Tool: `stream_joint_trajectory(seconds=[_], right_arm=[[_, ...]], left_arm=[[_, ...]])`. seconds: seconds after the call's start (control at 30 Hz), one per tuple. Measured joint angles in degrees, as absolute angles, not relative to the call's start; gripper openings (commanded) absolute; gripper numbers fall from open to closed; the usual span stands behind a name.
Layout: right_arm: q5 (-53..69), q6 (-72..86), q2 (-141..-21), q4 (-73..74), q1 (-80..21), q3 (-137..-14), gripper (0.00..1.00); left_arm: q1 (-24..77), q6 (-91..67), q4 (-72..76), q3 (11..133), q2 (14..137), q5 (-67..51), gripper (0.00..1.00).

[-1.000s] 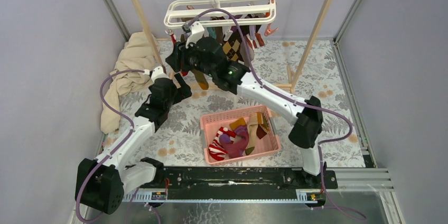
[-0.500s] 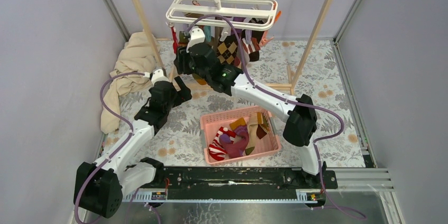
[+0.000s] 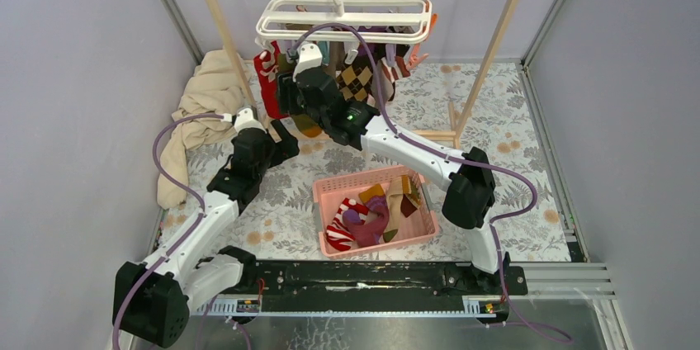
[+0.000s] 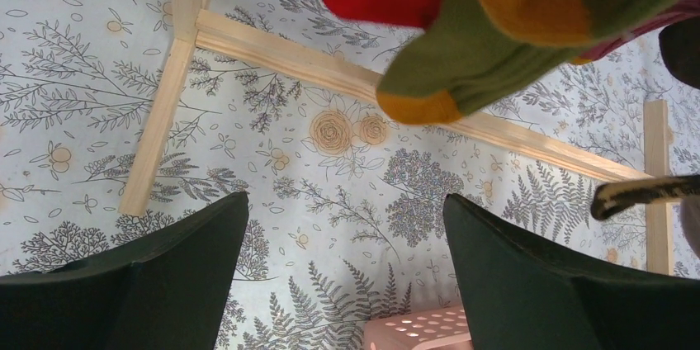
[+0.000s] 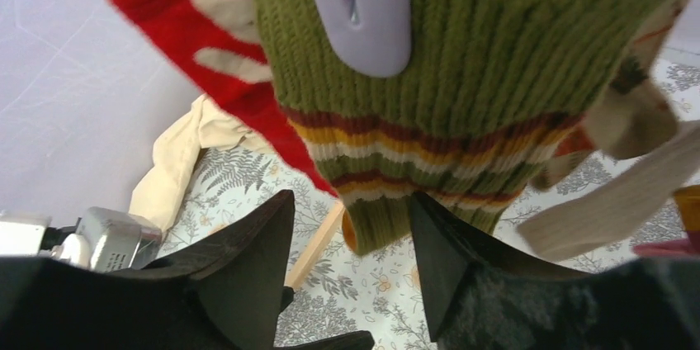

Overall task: Remove the socks clipped to the hanger
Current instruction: Remove the sock from the hanger.

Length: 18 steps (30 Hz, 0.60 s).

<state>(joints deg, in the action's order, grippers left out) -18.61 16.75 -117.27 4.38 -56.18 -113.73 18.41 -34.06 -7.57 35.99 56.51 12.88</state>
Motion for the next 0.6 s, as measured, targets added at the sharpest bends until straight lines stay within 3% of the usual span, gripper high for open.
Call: stream_joint_trajectory(seconds=[0.17,0.5,0.57,0.6], right_arm=[[-20.58,16.27,-117.27,4.64,-56.21,-113.78,0.67],[-27.86,15.66,-117.43,7.60,-56.23,-116.09,0.64],[-29.45,15.57,-117.82,7.70,-56.16,-116.44,0.59],[-30.00,15.49,-118.21,7.64,-56.05,-116.77,0.52]], left_arm=[[18.55,-34.28,-7.75,35.88,56.45,12.93,0.95],[18.98,-34.46,-9.21,35.86,55.33,13.13,0.95],[19.20,-34.52,-9.50,35.86,55.00,13.17,0.94],[19.31,-34.61,-9.63,35.86,54.92,13.19,0.94]])
